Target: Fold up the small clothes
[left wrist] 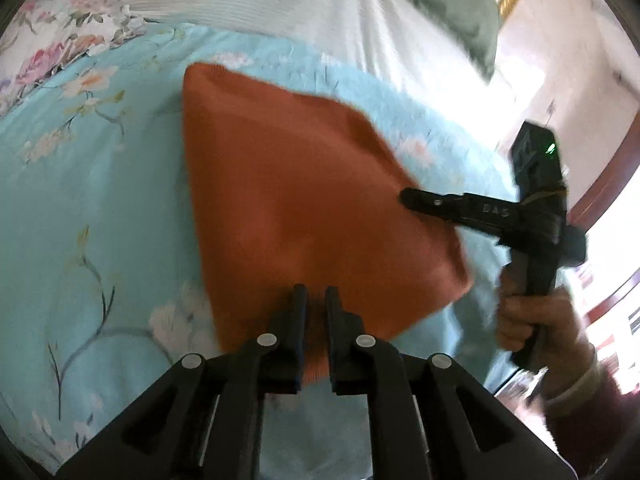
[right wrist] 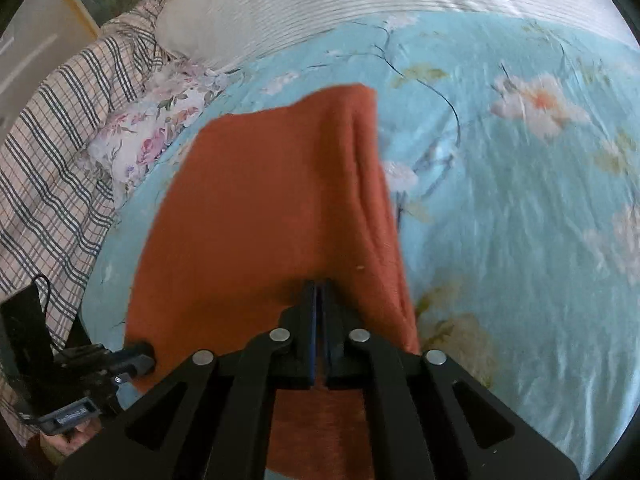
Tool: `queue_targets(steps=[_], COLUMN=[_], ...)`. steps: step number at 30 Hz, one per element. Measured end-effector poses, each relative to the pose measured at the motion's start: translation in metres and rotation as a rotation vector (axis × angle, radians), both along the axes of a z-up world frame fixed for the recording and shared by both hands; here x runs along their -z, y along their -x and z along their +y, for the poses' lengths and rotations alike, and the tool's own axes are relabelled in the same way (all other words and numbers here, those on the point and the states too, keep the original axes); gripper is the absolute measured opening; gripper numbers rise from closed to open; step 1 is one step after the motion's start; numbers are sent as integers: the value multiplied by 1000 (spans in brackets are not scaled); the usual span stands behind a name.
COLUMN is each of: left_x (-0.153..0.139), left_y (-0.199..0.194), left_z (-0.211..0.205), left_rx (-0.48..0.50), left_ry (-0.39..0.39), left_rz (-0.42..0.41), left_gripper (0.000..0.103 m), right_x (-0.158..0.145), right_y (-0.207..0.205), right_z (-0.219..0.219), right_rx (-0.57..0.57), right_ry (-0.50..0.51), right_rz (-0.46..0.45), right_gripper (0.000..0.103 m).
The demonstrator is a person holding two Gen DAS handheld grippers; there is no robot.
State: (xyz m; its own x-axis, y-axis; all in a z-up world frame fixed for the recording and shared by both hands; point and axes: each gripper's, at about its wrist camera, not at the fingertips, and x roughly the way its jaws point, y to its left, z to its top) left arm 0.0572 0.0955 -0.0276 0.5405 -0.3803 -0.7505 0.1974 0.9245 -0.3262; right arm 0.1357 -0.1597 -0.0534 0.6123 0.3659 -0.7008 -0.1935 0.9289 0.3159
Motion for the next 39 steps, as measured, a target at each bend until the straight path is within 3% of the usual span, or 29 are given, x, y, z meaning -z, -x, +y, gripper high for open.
queue_targets(steps=[2,14,18,21,25,27,28,31,39], left_x=[11,6,-5,-17,-30,-32,-33,-36,-22], left_y=[1,8,21,30,30,24,21,11,-3], left_z=[-5,-2,-2,-2,3,8,10,11,7], left_rx=[-11,-61,-60,-66,-88,-104,-109,-118,-97], left_ry=[-30,1,-10,-30,-44,-33,-22,-18,-42], left_rz=[-1,1,-21,-53,-90,-88,-88,-86,-59], left_gripper=[8,9,21,29,31,31,31,31,34], right_x=[-4,-15,-33,-44,-44,-32,-22,-8,-8], right_y=[1,28,28,11,-25,-47,-56,-61,-50], right_z=[1,-1,1,6,16,20,15,-5,-14], right_rx=[6,29,32,31,11,50,62,104,139], right_ry=[7,14,1,2,-1,118,127,27,-23], right_rz=[-9,-25,-61,-89,-61,-24,10,32,17], right_gripper=[0,3,4,4,4,4,4,0,0])
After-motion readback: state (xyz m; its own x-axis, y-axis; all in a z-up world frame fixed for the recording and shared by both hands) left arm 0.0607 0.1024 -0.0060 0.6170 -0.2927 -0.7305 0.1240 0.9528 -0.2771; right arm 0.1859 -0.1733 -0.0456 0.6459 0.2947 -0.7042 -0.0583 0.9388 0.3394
